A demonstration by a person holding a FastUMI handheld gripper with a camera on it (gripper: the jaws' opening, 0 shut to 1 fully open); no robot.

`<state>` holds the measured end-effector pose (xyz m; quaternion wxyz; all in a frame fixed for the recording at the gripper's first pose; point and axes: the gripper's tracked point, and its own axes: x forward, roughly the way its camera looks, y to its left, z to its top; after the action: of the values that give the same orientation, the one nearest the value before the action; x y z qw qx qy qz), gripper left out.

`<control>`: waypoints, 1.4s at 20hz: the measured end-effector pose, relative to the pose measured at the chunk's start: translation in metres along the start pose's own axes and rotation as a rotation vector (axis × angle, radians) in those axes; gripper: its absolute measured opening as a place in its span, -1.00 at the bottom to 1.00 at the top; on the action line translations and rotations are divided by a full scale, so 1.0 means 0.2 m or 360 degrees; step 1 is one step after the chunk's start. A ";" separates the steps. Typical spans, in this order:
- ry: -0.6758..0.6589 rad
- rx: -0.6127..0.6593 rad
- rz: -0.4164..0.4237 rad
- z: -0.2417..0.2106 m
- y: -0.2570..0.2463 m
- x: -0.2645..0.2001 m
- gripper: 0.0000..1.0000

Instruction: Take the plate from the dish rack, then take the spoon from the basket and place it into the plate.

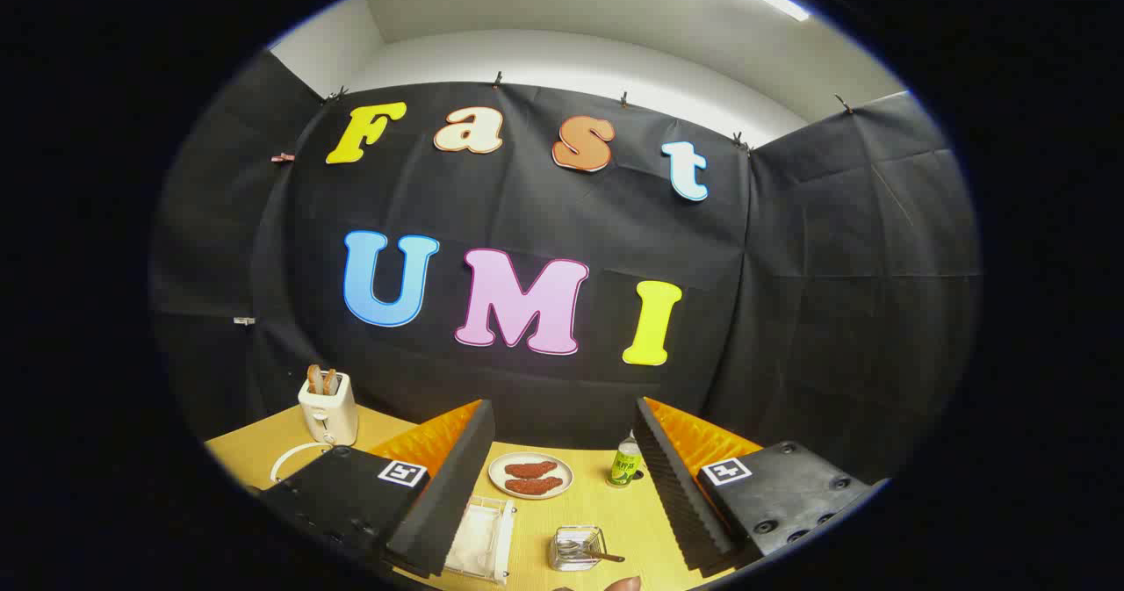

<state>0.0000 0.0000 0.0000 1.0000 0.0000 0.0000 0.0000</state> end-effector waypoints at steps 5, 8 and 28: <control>-0.0002 -0.0007 -0.0017 0.02 0.02 0.00 0.94; 0.0003 -0.0020 -0.0020 0.01 0.03 0.00 0.95; 0.0643 0.0072 0.0137 -0.50 0.37 0.16 0.90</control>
<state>0.0325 0.0736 -0.1008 0.9785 0.0226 0.2006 0.0426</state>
